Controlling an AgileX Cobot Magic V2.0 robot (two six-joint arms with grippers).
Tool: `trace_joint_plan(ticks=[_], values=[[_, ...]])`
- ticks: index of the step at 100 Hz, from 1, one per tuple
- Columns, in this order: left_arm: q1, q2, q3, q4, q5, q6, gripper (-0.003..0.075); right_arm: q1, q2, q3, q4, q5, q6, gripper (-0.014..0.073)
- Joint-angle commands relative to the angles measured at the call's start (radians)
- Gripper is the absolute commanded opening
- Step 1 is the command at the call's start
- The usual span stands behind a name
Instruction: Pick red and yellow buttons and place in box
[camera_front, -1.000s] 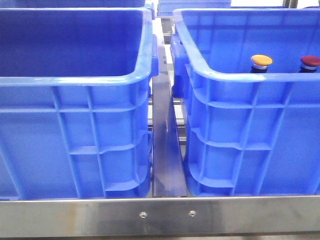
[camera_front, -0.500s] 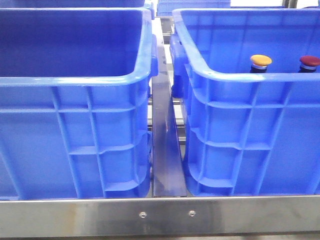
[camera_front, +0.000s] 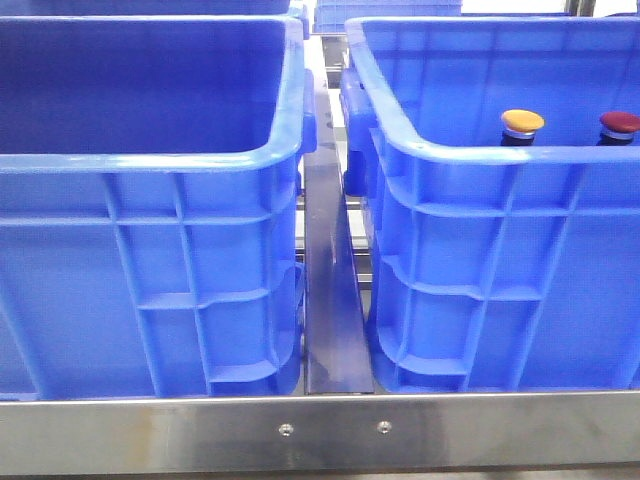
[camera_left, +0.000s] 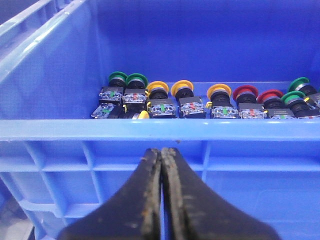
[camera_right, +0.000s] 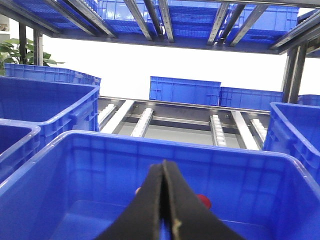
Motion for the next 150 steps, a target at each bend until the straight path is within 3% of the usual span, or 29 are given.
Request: trace_joint_plan(ticks=[1,67,79,87,92,95,96,105,106,107,117,126,150], values=[[0.001,-0.030,0.020,-0.011,-0.073,0.000,-0.0020,0.001,0.008,-0.026,0.011,0.008,-0.003,-0.0094],[0.001,-0.030,0.020,-0.011,-0.073,0.000,-0.0020,-0.004,0.008,-0.026,0.010,-0.049,-0.003,-0.0094],[0.001,-0.030,0.020,-0.011,-0.073,0.000,-0.0020,-0.004,0.008,-0.026,-0.105,-0.052,0.024,-0.0094],[0.001,-0.030,0.020,-0.011,-0.073,0.000,-0.0020,-0.004,0.008,-0.026,-0.334,-0.035,0.213,-0.0094],[0.001,-0.030,0.020,-0.011,-0.073,0.000,-0.0020,-0.004,0.008,-0.026,-0.530,-0.033,0.419,-0.0094],[0.001,-0.030,0.020,-0.011,-0.073,0.000,-0.0020,-0.004,0.008,-0.026,-0.692,-0.038,0.554,-0.0094],[0.001,-0.030,0.020,-0.011,-0.073,0.000,-0.0020,-0.004,0.008,-0.026,-0.761,-0.040,0.659,-0.0094],[0.001,-0.030,0.020,-0.011,-0.073,0.000,-0.0020,-0.004,0.008,-0.026,-1.198,-0.052,1.076,-0.0094],[0.001,-0.030,0.020,-0.011,-0.073,0.000,-0.0020,-0.004,0.008,-0.026,-1.198,-0.052,1.108,-0.0094],[0.001,-0.030,0.020,-0.011,-0.073,0.000,-0.0020,-0.004,0.008,-0.026,-1.286,-0.052,1.169,-0.0094],[0.001,-0.030,0.020,-0.011,-0.073,0.000,-0.0020,-0.018,0.008,-0.025,-1.597,-0.028,1.515,-0.0094],[0.001,-0.030,0.020,-0.011,-0.073,0.000,-0.0020,-0.062,0.008,0.004,-1.684,-0.025,1.632,-0.0094],[0.001,-0.030,0.020,-0.011,-0.073,0.000,-0.0020,-0.167,-0.100,0.228,-1.682,-0.231,1.640,-0.0094]])
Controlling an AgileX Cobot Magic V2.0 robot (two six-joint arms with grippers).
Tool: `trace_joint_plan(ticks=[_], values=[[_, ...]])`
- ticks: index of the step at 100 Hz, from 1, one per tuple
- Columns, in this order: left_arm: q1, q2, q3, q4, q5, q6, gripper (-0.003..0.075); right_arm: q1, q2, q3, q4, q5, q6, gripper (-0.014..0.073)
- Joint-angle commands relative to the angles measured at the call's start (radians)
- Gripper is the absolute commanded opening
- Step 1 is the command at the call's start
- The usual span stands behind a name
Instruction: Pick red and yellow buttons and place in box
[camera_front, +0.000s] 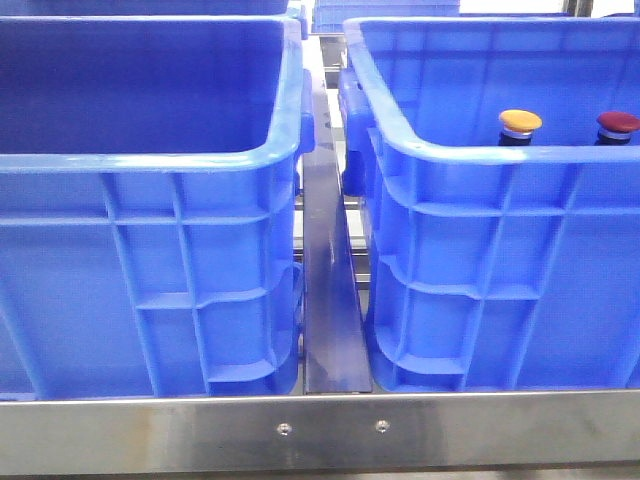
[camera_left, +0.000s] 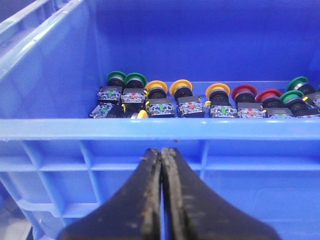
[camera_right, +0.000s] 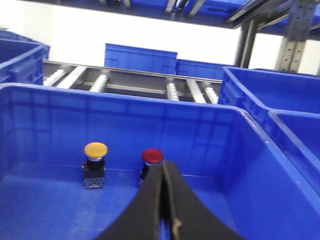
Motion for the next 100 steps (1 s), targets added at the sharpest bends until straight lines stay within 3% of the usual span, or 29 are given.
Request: trace_joint_plan(ticks=[1,12,16,47,100], values=[[0.001,-0.030,0.020,-0.011,-0.076,0.000,-0.0020,-0.022,-0.051,0.056,-0.019,-0.135,0.018,-0.0094],[0.001,-0.030,0.020,-0.011,-0.076,0.000,-0.0020,-0.036,-0.133,0.158,-0.001,-0.133,0.093,-0.0094],[0.001,-0.030,0.020,-0.011,-0.076,0.000,-0.0020,-0.038,-0.176,0.150,-0.011,-0.042,0.102,-0.0094],[0.001,-0.030,0.020,-0.011,-0.076,0.000,-0.0020,-0.030,-0.179,0.151,-0.028,0.035,0.102,-0.0094],[0.001,-0.030,0.020,-0.011,-0.076,0.000,-0.0020,-0.005,-0.178,0.150,-0.029,0.033,0.101,-0.0094]])
